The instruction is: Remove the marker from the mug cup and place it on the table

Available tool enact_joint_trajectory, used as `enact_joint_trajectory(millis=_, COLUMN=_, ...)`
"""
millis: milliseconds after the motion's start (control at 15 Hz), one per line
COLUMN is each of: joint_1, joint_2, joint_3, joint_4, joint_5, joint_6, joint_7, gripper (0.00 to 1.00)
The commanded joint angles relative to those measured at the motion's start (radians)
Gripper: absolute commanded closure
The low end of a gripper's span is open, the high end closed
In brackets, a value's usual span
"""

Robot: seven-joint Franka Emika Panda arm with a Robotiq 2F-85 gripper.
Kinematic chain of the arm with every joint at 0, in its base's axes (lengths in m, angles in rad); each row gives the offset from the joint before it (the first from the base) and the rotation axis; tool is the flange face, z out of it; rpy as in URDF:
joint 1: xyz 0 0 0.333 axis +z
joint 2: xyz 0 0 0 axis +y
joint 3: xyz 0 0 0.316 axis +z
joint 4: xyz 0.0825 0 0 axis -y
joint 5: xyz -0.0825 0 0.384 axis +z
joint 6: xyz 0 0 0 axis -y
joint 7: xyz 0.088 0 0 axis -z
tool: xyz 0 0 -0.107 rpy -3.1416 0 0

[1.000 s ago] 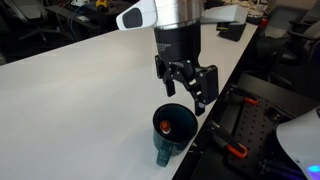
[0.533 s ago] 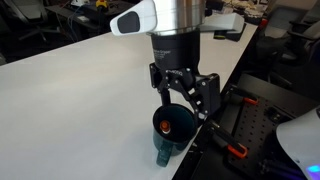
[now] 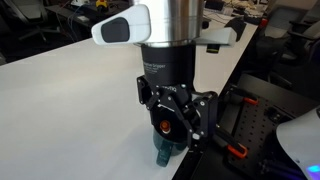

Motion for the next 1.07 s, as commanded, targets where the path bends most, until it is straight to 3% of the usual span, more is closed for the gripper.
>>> enact_joint_trajectory(millis=0, joint_1=0.007, joint_2=0.002, joint_3=0.011, joint_4=-0.002, joint_5=0.04, joint_6=0.028, joint_7=-0.057, gripper=0.36)
enact_joint_trajectory(millis=533, joint_1=-0.001, joint_2=0.004, joint_3=0.004, joint_4=-0.01, joint_5=0.026, joint_6=0.047, joint_7=-0.054, gripper=0.97)
enact_joint_trajectory(millis=1000, joint_1=-0.012, joint_2=0.006, joint_3=-0.001, joint_4=-0.013, joint_5=0.015, joint_6=0.067, joint_7=-0.04, gripper=0.95)
